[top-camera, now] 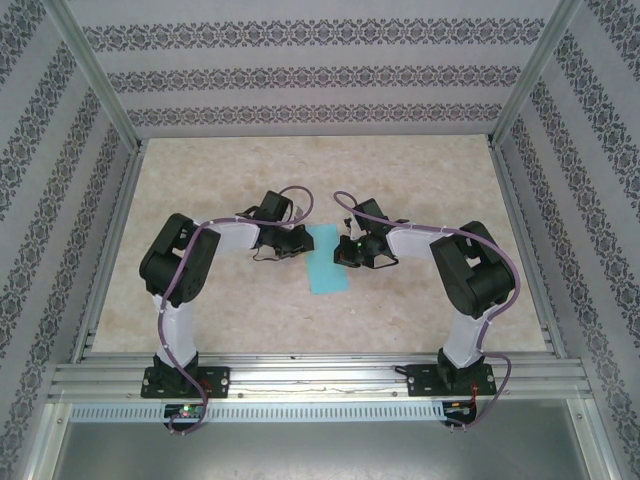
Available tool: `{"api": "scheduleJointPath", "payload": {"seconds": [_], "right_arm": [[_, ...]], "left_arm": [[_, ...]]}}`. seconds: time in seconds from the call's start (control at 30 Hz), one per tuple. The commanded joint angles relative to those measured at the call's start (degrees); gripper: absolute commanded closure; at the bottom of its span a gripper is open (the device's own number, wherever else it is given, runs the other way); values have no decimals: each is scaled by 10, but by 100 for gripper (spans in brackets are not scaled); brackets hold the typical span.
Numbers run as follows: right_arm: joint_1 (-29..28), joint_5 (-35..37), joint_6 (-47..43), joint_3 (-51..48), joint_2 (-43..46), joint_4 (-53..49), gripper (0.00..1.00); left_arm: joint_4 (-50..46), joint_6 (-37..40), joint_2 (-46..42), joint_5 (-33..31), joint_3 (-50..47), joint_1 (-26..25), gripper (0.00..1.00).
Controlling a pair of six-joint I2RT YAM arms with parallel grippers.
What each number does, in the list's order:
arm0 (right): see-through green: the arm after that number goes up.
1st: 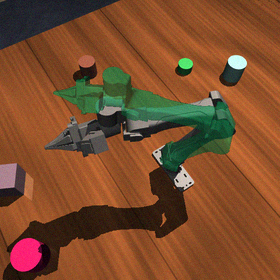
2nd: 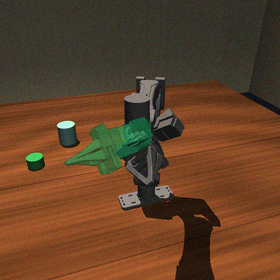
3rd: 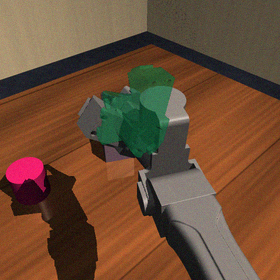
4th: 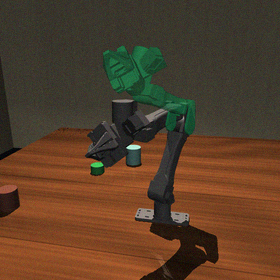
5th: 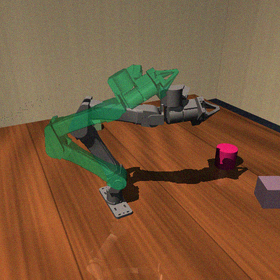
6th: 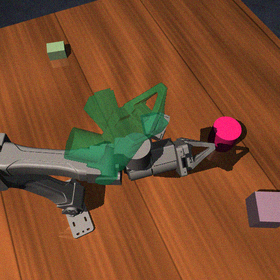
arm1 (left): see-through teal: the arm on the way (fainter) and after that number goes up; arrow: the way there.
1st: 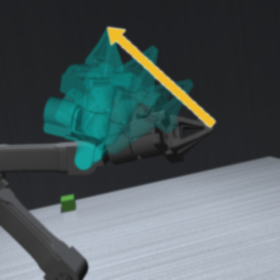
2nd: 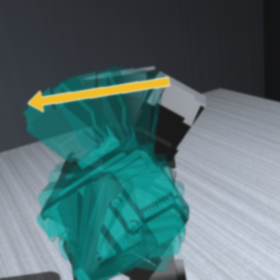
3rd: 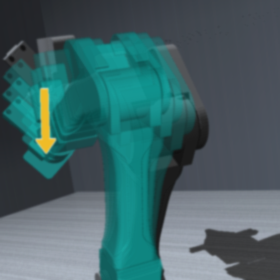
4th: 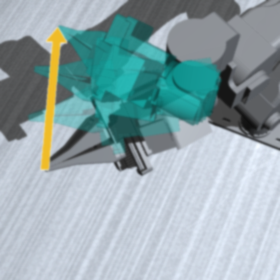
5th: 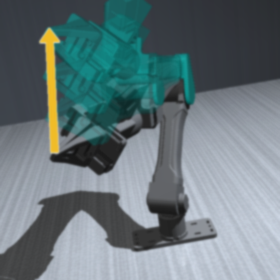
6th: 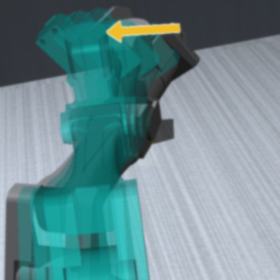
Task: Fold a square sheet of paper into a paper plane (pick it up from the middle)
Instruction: First fold the square sheet of paper in half at the center of the table.
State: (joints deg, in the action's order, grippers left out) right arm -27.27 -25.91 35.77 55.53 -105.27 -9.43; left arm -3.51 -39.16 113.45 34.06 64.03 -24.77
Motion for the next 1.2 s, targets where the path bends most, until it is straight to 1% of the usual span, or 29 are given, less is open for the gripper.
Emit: {"api": "scheduleJointPath", "payload": {"seconds": [0.0, 0.17, 0.27, 0.4, 0.57, 0.63, 0.7, 0.83, 0.97, 1.17], "right_arm": [[-3, 41, -3, -10, -7, -52, 100], [-3, 41, -2, -8, -6, -54, 100], [-3, 42, -4, -7, -6, -56, 100], [-3, 39, -3, -6, -10, -52, 100], [-4, 39, 0, -6, -8, -51, 100], [-4, 38, 0, -6, -7, -51, 100], [-4, 38, 1, -7, -5, -50, 100], [-4, 38, 1, -9, -2, -50, 100], [-5, 41, 1, -12, 1, -50, 100], [-5, 42, 2, -13, 2, -49, 100]], "left_arm": [[-1, 19, 23, -30, -25, 3, 85], [-12, 15, 18, 0, -2, 7, 85], [-28, 11, -6, 3, 23, 7, 84], [-38, 15, -8, 11, 51, 8, 84], [-36, 15, 18, 3, 68, 11, 84], [-45, 23, 30, -14, 72, 12, 84], [-32, 21, 38, -25, 63, 14, 84], [-23, 10, 65, -23, 48, 22, 85], [0, -9, 64, -13, 29, 33, 85], [-30, 10, 61, -11, 65, 39, 84]]}}
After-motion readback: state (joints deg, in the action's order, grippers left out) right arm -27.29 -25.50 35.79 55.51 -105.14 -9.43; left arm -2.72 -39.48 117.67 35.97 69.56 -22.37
